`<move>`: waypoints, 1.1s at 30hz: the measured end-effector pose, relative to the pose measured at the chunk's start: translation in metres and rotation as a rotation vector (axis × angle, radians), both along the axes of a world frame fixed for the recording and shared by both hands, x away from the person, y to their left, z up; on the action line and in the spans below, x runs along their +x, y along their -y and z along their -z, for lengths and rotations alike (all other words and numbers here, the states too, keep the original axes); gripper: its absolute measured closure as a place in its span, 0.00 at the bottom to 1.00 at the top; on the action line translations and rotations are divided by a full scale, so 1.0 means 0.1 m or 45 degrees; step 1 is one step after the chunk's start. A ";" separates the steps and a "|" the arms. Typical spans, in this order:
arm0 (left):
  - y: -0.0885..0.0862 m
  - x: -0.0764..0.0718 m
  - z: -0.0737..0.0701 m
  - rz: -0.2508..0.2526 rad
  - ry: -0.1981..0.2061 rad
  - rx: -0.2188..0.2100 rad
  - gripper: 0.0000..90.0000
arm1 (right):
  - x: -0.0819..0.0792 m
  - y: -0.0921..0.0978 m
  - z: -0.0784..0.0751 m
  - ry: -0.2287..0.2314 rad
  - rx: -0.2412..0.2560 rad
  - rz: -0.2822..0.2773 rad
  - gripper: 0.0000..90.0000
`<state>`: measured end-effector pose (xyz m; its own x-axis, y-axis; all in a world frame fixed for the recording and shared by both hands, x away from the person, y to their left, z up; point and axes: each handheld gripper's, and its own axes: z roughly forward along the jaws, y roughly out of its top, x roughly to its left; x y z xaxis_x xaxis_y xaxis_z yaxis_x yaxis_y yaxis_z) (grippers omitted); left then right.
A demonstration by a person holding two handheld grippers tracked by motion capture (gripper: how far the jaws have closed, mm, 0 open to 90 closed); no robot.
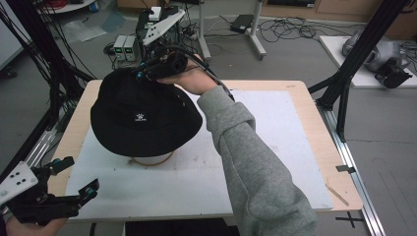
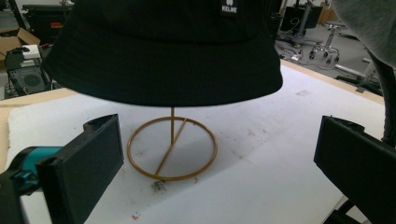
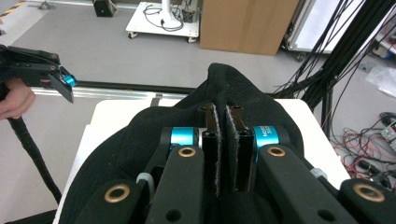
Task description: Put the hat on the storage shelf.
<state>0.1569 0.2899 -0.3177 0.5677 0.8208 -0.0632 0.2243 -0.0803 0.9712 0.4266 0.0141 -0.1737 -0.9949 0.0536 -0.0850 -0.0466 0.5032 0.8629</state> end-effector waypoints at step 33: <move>0.00 0.00 0.00 -0.001 -0.002 0.009 0.02 | 0.02 -0.01 0.12 -0.026 0.081 0.181 0.14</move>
